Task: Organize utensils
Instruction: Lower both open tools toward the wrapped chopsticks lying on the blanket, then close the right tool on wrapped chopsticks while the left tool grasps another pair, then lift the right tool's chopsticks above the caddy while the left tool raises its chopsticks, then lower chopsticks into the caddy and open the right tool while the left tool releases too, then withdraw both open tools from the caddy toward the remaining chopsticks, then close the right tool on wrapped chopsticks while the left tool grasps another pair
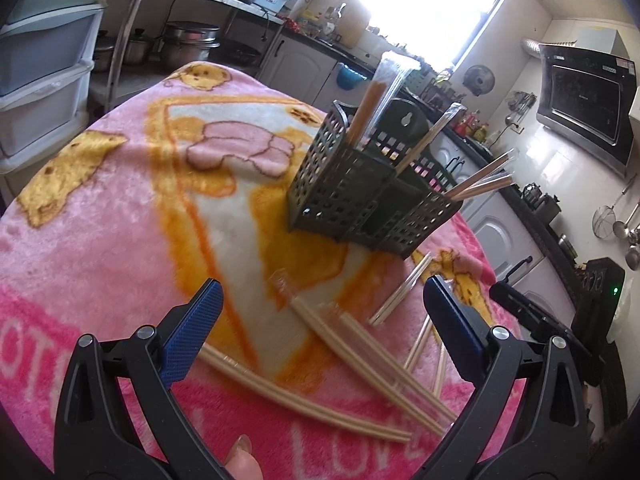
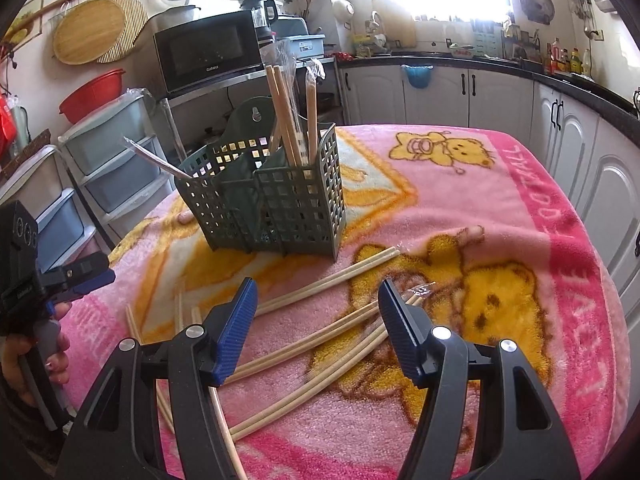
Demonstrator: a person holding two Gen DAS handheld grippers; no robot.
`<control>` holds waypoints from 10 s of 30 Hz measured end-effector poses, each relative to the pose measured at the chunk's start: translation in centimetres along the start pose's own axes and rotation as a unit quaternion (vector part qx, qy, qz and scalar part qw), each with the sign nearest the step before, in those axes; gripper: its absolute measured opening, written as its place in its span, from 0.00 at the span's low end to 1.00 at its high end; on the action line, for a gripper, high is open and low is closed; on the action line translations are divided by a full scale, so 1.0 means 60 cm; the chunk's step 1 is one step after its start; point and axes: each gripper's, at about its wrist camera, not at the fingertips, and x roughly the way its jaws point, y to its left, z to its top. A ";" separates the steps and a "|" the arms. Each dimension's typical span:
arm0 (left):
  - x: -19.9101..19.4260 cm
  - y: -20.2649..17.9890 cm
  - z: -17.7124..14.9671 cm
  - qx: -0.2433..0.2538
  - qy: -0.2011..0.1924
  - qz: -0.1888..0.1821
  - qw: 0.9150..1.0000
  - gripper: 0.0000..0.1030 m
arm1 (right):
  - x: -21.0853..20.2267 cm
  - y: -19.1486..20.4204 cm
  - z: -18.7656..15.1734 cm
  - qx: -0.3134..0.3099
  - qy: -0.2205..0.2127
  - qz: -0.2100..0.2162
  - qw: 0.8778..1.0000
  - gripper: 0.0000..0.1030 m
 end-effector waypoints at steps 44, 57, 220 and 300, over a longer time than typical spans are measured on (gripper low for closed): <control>0.058 0.099 -0.022 -0.066 0.042 0.090 0.993 0.15 | 0.134 -0.166 0.002 0.165 0.091 -0.036 0.981 0.29; 0.063 0.104 -0.019 -0.071 0.045 0.079 0.993 0.08 | 0.137 -0.179 0.002 0.174 0.073 -0.044 0.981 0.08; 0.081 -0.150 0.229 0.022 -0.122 -0.100 0.987 0.16 | -0.002 0.004 0.218 0.008 -0.150 0.021 0.988 0.33; 0.046 -0.050 0.045 0.021 -0.004 0.002 1.000 0.90 | 0.027 0.009 0.011 -0.013 0.016 0.011 1.000 0.61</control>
